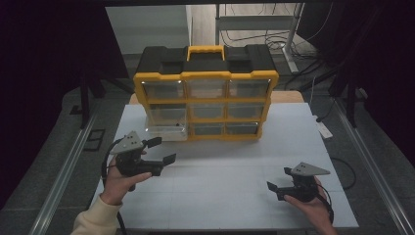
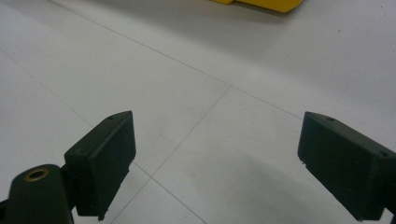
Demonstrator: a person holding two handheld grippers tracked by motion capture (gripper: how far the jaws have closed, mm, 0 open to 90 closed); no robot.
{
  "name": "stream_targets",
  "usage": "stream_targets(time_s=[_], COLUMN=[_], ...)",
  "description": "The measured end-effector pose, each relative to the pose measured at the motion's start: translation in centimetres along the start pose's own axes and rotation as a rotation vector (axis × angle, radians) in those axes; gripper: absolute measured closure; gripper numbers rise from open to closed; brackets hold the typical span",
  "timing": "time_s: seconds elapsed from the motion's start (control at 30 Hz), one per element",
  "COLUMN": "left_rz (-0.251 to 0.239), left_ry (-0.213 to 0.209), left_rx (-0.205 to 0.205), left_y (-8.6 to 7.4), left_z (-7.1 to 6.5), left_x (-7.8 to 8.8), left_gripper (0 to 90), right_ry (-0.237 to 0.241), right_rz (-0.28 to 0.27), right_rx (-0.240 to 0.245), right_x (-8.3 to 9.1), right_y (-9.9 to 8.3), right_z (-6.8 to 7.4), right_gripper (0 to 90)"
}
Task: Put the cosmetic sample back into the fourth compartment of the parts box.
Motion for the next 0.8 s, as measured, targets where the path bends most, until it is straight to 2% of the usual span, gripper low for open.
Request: stream_targets(time_s=[0.07,0.17,0.2,0.23,0.4,0.57,0.63,0.8], left_rz=[0.026,0.039,0.059,0.059,0.109,0.122,0.129,0.145], left_ry=[0.039,0.047,0.054,0.054,0.09,0.105,0.129,0.138], left_rx=[-0.001,0.008,0.02,0.02,0.014,0.023,0.01,0.001], left_y=[-1.5,-2.3,-3.5,-3.5,-5.9,-7.1,-7.5,-8.5], left_z=[-0.2,-0.3,-0.2,-0.2,0.2,0.5,0.5,0.6], left_x=[-0.2,-0.4,-0.6,-0.6,-1.1,-1.2,-1.2,-1.5], left_gripper=[21.2,21.4,21.4,21.4,21.1,20.9,20.8,20.7], right_ry=[0.0,-0.005,-0.005,-0.005,-0.007,-0.006,-0.007,-0.011], right_rz=[-0.004,-0.005,-0.006,-0.006,-0.004,0.0,0.001,-0.001], right_rx=[-0.003,-0.005,-0.004,-0.004,-0.004,-0.001,0.001,-0.001], right_x=[0.1,0.1,0.1,0.1,0.1,0.1,0.0,0.1], right_y=[0.0,0.0,0.0,0.0,0.0,-0.1,-0.2,-0.2], right_z=[-0.1,-0.1,-0.2,-0.2,-0.2,-0.1,-0.1,-0.2], right_gripper=[12.0,12.0,12.0,12.0,12.0,12.0,12.0,12.0])
Point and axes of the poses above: each handheld gripper's, and its own axes: x roughly backward along the jaws, y roughly out of its top, z roughly to its left, the point moved 2 cm from there along -x, roughly forward along the jaws, and after that the axes turned 3 degrees about y, right-handed, at the moved point
